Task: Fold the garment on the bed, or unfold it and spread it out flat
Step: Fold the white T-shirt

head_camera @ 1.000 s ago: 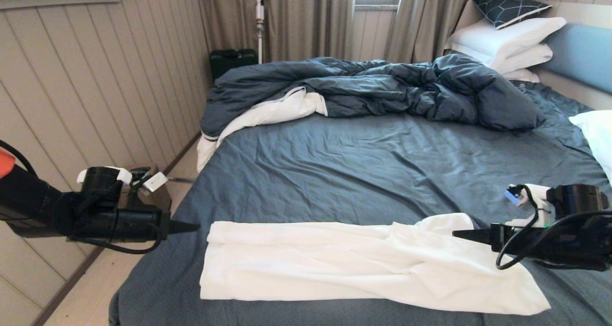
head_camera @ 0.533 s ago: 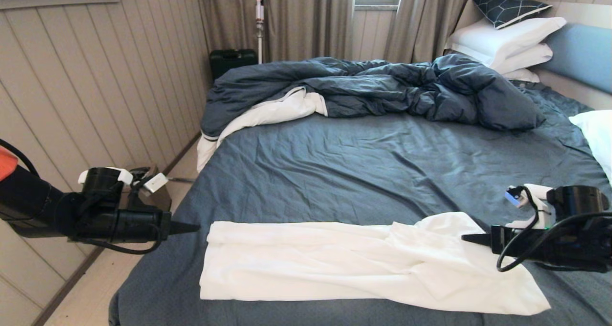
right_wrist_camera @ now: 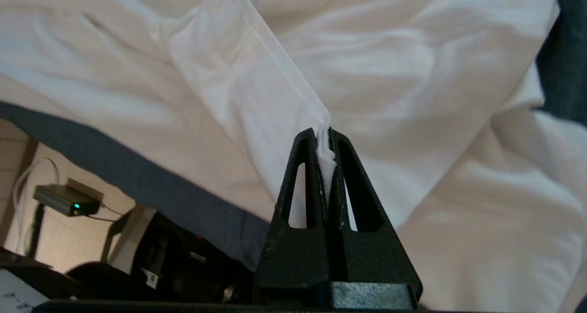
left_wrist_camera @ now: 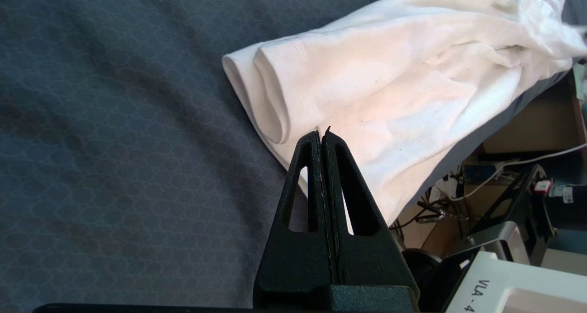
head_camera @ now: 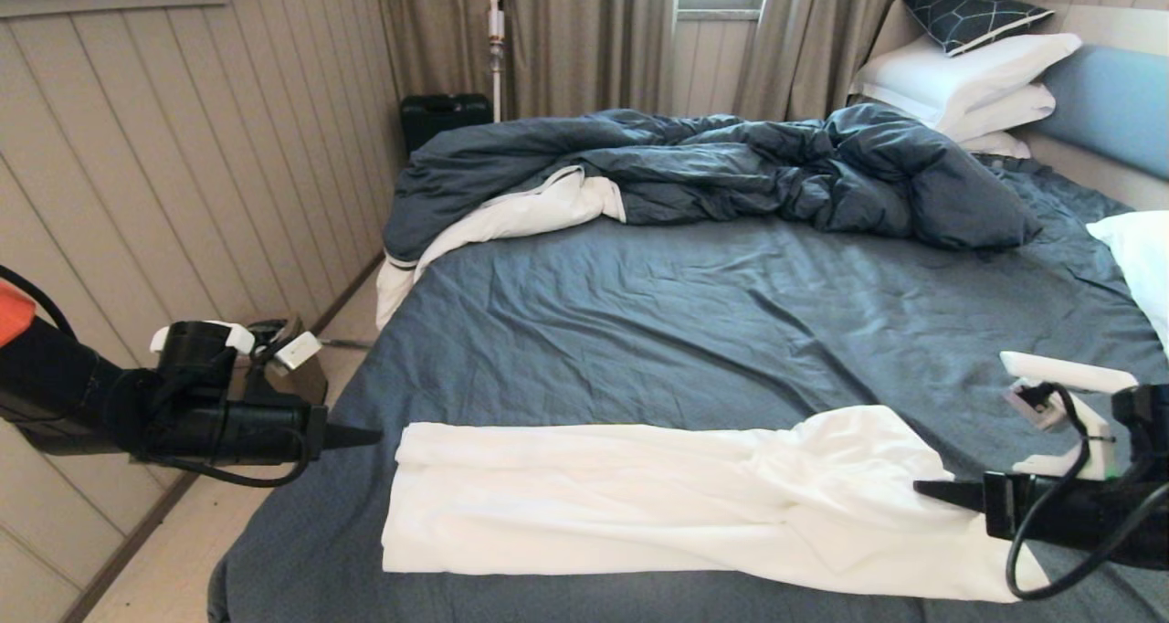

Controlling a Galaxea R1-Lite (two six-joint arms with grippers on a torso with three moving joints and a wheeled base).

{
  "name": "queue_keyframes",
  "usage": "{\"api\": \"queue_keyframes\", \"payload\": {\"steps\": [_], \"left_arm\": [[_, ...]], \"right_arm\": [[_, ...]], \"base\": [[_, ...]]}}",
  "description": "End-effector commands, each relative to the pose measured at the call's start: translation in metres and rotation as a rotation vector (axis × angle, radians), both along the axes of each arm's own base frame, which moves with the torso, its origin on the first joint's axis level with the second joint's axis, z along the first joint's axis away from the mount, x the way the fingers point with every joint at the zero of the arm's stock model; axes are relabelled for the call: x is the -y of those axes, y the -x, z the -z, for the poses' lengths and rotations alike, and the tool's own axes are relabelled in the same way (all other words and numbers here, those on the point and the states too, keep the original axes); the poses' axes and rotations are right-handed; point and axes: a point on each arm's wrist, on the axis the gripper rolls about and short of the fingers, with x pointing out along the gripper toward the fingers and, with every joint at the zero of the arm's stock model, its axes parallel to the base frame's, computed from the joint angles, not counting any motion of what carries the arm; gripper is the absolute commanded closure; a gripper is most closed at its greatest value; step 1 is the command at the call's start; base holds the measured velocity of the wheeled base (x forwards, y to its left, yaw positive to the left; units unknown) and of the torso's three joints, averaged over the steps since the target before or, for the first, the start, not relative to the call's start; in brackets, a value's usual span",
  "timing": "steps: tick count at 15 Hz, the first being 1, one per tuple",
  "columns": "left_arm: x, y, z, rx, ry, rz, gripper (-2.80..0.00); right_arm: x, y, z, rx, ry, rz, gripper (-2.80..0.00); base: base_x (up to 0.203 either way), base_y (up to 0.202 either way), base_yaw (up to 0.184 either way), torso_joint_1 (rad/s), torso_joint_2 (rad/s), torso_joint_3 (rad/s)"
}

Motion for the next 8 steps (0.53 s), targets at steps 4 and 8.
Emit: {"api": "queue_keyframes", "payload": {"steps": [4,8], "left_arm": [[0.0,0.0,0.001,0.001,0.003,0.004,0.0],[0.002,0.0,0.001,-0.001,0.002,0.011,0.0]], "right_arm": [[0.003,0.038,0.008,0.012,0.072,0.011,0.0],[0.024,0.05,0.015,-0.002,0.112,0.093,0.0]], "base": [[0.0,0.0,0.0,0.0,0.0,0.0],[0.0,0.0,0.0,0.0,0.0,0.0]]}}
